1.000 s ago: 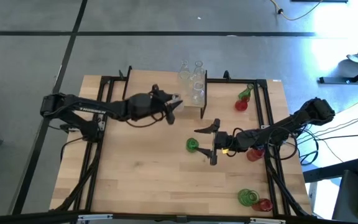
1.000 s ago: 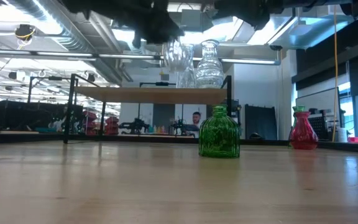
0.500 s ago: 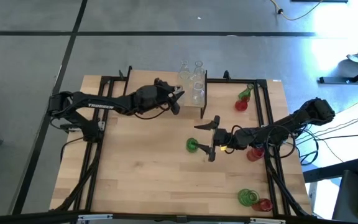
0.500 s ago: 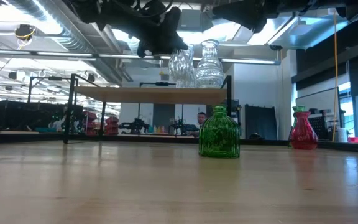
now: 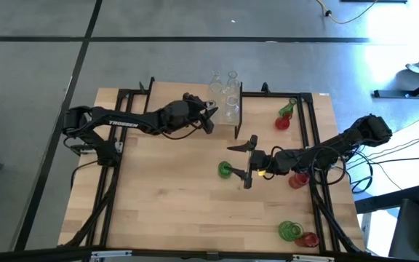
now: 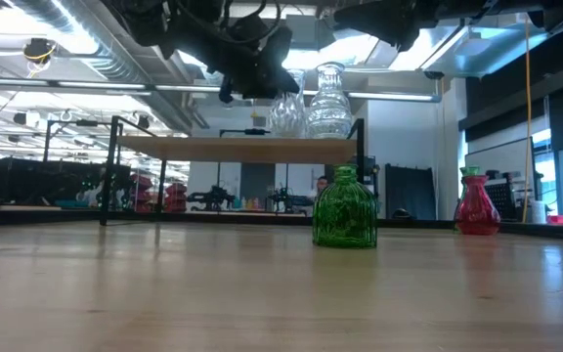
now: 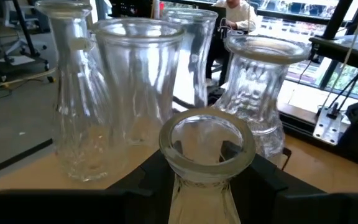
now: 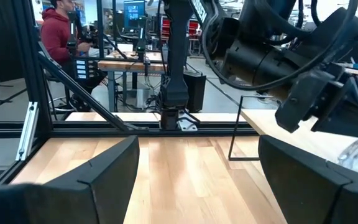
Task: Sort vases onto shelf
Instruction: Put the transparent vase aligned with the other transparent vases on the shelf
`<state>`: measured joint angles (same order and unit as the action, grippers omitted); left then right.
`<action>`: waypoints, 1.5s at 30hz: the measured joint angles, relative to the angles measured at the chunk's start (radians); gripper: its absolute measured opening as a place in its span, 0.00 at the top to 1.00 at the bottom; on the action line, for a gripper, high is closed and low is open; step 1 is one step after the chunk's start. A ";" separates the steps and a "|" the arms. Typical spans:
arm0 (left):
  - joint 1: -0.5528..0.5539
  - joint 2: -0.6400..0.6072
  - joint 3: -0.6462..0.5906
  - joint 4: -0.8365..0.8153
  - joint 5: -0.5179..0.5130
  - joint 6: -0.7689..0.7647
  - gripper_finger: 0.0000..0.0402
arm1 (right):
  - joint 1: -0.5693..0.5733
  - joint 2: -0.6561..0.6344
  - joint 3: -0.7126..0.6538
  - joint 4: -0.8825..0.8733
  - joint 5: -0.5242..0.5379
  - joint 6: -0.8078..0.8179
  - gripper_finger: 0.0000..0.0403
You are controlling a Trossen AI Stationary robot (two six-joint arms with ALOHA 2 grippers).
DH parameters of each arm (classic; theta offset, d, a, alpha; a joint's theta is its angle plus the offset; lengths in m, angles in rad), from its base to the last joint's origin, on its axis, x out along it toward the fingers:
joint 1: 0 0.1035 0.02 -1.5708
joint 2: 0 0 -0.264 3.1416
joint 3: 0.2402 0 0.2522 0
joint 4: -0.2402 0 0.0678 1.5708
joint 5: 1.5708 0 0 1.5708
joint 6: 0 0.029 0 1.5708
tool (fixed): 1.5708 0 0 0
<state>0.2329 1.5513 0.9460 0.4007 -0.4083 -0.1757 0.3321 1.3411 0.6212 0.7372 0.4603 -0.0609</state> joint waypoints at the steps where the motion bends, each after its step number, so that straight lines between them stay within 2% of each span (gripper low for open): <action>1: 0.001 0.000 0.000 0.000 -0.004 0.000 0.69 | 0.000 0.000 0.000 0.000 0.000 0.000 0.22; 11: 0.007 0.015 0.000 0.033 0.007 0.055 0.69 | 0.000 0.000 0.000 -0.001 0.000 0.000 0.22; 45: 0.003 0.014 0.000 0.042 0.040 0.058 0.67 | -0.001 0.000 0.000 -0.005 0.000 -0.001 0.22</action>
<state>0.2356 1.5658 0.9455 0.4423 -0.3683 -0.1182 0.3313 1.3411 0.6212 0.7319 0.4604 -0.0615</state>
